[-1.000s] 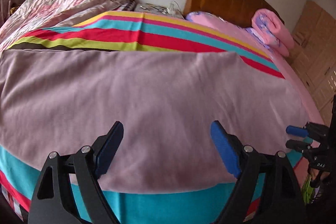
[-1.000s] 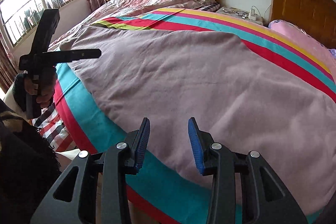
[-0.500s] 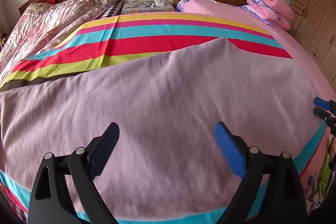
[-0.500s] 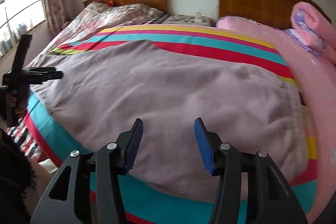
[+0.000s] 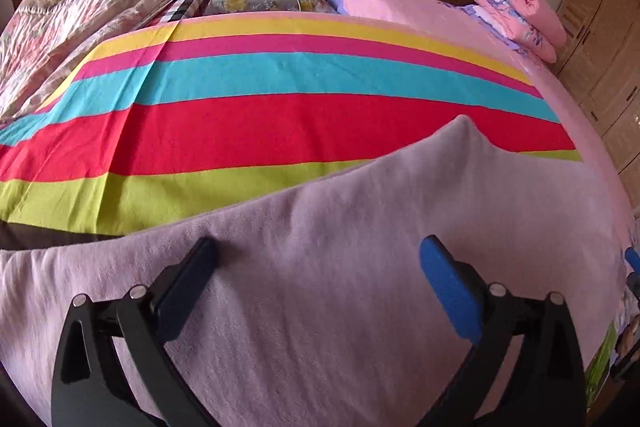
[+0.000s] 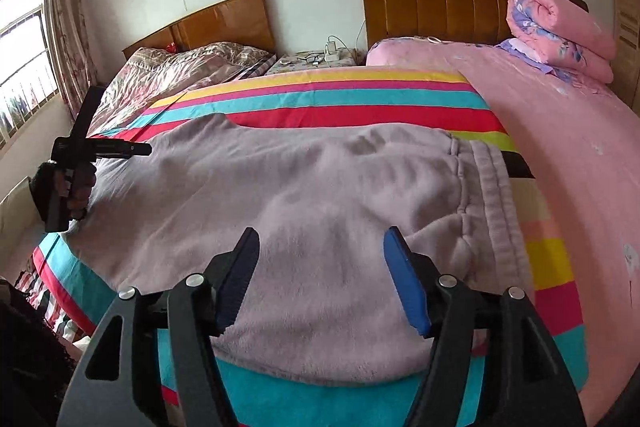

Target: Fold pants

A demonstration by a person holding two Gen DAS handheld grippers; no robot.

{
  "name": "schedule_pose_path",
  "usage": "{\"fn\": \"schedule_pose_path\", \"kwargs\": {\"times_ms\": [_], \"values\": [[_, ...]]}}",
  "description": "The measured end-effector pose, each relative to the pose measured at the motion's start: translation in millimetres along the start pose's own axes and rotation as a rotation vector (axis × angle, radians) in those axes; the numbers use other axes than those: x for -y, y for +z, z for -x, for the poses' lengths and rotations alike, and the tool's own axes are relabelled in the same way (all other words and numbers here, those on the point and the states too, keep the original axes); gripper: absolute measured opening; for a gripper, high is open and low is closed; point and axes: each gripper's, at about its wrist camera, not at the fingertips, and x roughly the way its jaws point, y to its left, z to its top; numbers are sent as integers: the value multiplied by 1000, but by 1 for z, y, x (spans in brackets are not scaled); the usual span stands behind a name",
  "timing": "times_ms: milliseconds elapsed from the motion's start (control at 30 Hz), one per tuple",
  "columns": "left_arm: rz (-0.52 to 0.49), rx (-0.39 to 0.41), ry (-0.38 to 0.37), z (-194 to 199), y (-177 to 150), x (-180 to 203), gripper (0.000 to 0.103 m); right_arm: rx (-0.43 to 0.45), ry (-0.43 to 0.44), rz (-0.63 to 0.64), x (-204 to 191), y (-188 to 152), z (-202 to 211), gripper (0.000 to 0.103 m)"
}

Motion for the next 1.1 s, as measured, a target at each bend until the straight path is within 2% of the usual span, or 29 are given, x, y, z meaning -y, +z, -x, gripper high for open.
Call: {"fn": "schedule_pose_path", "kwargs": {"times_ms": [67,133,233,267,367,400,433,467,533,633,733,800,900,1000,1100], "values": [[6,3,29,2,3,6,101,1,14,31,-13,15,-9,64],[2,45,20,11,3,15,101,-1,41,93,-29,32,-20,67],[-74,64,17,11,9,43,101,-55,61,169,-50,62,-57,79],[-104,57,24,6,12,53,101,-74,58,178,-53,69,-70,79],[-147,-6,5,-18,19,78,101,-222,-7,152,-49,82,-122,79],[-158,-18,19,-28,20,83,101,-269,-10,125,-40,81,-136,79],[-187,-4,70,-34,21,88,102,-294,0,96,-31,77,-145,79],[-216,23,92,-35,19,93,102,-290,18,75,-23,74,-149,80],[-206,22,77,-39,23,92,102,-264,62,51,-15,73,-146,81],[-168,25,53,-43,27,85,102,-259,37,39,-10,70,-143,81],[-159,39,60,-42,25,87,102,-244,14,60,-12,65,-144,81],[-140,55,54,-38,26,84,101,-240,-5,87,-16,65,-147,84],[-83,160,33,0,15,69,98,-262,-51,111,-26,65,-146,86],[-5,282,-33,62,-7,33,99,-255,-169,98,-41,69,-135,86],[122,402,-22,132,-48,-33,100,-167,-121,126,-81,77,-116,86]]}}
